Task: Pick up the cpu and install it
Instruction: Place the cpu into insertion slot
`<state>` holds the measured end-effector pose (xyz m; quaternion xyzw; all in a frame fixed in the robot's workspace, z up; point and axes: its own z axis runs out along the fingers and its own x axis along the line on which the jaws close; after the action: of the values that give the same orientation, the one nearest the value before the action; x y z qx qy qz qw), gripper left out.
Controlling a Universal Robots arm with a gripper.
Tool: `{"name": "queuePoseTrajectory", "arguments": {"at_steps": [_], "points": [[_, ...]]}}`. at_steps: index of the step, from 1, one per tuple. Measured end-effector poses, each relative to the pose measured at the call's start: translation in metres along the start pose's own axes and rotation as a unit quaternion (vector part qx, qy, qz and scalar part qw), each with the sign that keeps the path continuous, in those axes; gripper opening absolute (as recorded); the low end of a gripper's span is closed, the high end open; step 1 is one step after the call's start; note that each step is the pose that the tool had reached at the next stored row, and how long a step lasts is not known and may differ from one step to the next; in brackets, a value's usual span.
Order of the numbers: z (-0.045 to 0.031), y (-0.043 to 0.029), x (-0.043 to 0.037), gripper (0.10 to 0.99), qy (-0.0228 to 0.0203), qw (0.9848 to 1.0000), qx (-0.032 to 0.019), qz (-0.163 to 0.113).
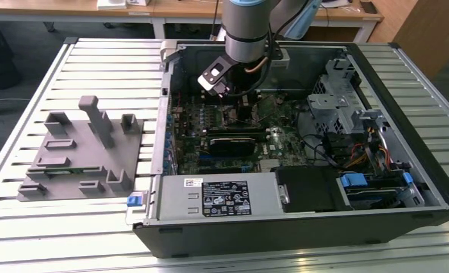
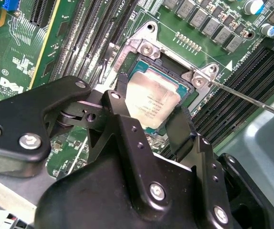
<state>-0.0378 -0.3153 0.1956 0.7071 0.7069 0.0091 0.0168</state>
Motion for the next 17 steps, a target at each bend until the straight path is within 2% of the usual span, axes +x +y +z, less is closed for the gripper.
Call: {"name": "queuePoseTrajectory", "arguments": {"at_steps": [13, 15, 17], "points": [[0.0001, 0.0, 0.0015, 0.6, 0.0008, 1.0, 0.0, 0.0], [0.0002, 0.0, 0.0009, 0.6, 0.0004, 1.0, 0.0, 0.0], [0.0002, 0.0, 0.0005, 0.6, -0.0021, 1.0, 0.0, 0.0]]}}
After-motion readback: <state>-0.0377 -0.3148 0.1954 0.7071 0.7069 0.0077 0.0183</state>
